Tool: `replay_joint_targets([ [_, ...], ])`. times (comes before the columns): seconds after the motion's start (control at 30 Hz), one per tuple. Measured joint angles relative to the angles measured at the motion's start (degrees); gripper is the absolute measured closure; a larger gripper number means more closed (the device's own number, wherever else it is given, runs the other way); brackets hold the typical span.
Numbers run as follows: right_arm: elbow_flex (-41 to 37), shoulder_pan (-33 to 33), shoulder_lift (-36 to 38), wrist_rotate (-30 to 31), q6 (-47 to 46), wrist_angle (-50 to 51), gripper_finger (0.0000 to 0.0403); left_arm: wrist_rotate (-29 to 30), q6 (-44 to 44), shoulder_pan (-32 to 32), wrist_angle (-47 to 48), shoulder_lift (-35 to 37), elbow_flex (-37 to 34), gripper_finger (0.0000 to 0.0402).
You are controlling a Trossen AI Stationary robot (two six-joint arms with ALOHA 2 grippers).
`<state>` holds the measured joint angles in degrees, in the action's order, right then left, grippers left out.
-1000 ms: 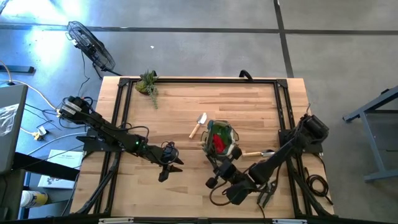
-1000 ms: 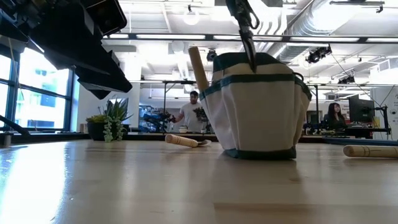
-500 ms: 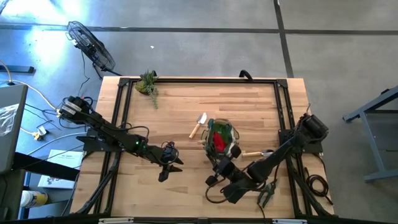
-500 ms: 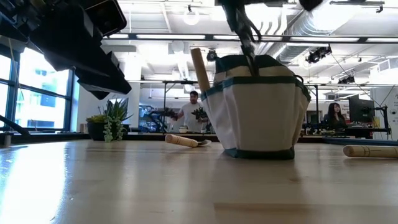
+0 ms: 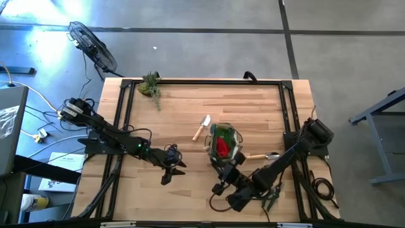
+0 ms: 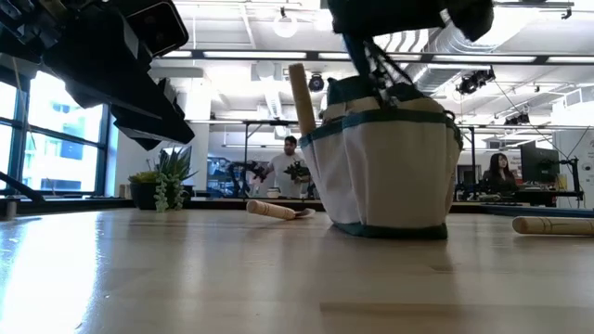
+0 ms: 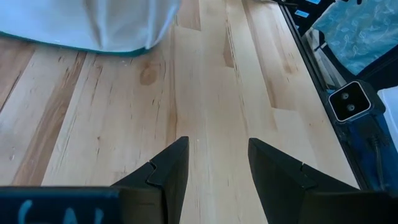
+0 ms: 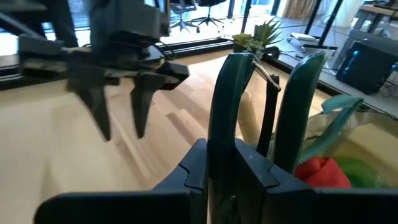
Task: Pick & Place Garden tools in Gardening bag
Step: Put the left green shear scissors into the light brown gardening bag
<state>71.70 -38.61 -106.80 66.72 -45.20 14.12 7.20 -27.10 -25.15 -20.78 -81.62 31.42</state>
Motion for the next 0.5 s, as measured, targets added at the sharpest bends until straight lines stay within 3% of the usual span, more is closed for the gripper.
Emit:
replay_joint_targets([
  [0.13,0.00,-2.03,0.00,-0.92,-2.99,3.00,0.0370,-0.02,-0.17,-0.02,0.00,0.00,0.00,0.0240],
  [0.5,0.00,-7.46,0.60,-2.37,-22.24,21.48,0.0370,-0.04,-0.21,-0.02,0.00,0.00,0.00,0.0240],
])
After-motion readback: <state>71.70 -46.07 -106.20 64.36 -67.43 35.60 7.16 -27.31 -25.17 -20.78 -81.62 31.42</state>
